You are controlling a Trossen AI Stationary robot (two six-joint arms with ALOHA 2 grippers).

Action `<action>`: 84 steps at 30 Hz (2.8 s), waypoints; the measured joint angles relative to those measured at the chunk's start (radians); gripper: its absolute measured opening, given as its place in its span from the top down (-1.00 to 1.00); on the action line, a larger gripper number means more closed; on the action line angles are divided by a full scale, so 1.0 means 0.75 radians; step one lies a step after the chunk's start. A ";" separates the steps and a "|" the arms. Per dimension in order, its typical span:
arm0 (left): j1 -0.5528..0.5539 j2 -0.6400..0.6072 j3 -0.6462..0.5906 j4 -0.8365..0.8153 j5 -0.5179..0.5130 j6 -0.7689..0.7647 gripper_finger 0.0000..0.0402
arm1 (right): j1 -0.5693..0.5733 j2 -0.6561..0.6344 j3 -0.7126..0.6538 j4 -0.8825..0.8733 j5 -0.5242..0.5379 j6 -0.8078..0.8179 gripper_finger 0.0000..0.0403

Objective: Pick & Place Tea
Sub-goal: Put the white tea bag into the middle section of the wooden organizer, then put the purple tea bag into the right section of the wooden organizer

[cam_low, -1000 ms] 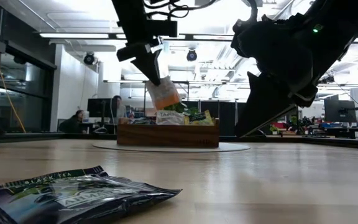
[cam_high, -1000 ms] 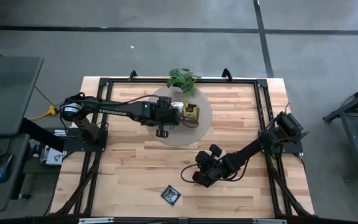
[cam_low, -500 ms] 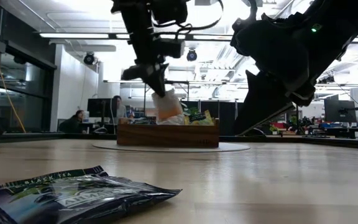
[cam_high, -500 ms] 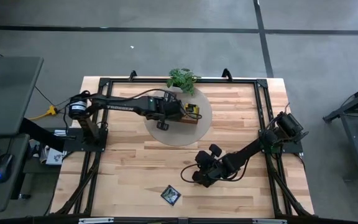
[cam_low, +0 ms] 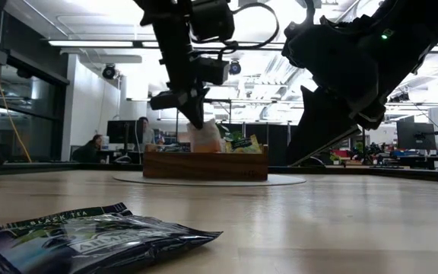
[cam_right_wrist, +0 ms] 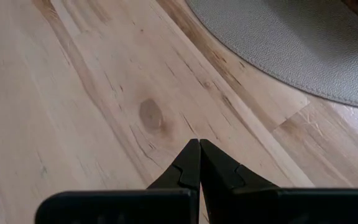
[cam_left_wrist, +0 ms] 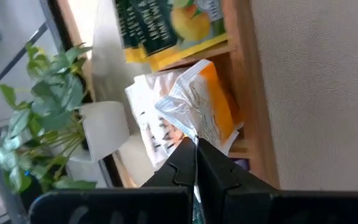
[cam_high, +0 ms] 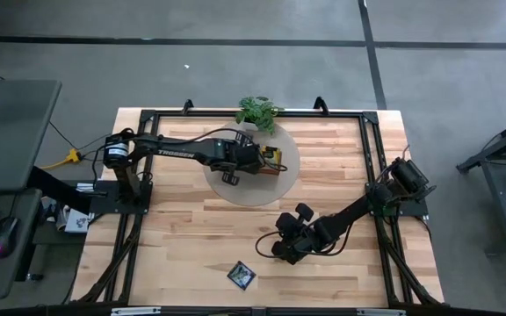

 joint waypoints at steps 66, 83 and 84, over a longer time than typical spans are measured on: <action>-0.879 -0.654 -0.889 0.608 0.121 -1.679 0.11 | 0.227 0.084 0.182 0.622 0.235 -0.567 1.00; -1.024 -0.458 -0.907 0.971 0.072 -1.759 0.11 | 0.193 0.472 0.888 -0.065 -0.116 -0.249 1.00; -1.024 -0.433 -0.904 1.006 0.088 -1.763 0.11 | 0.192 0.491 0.910 -0.085 -0.131 -0.235 1.00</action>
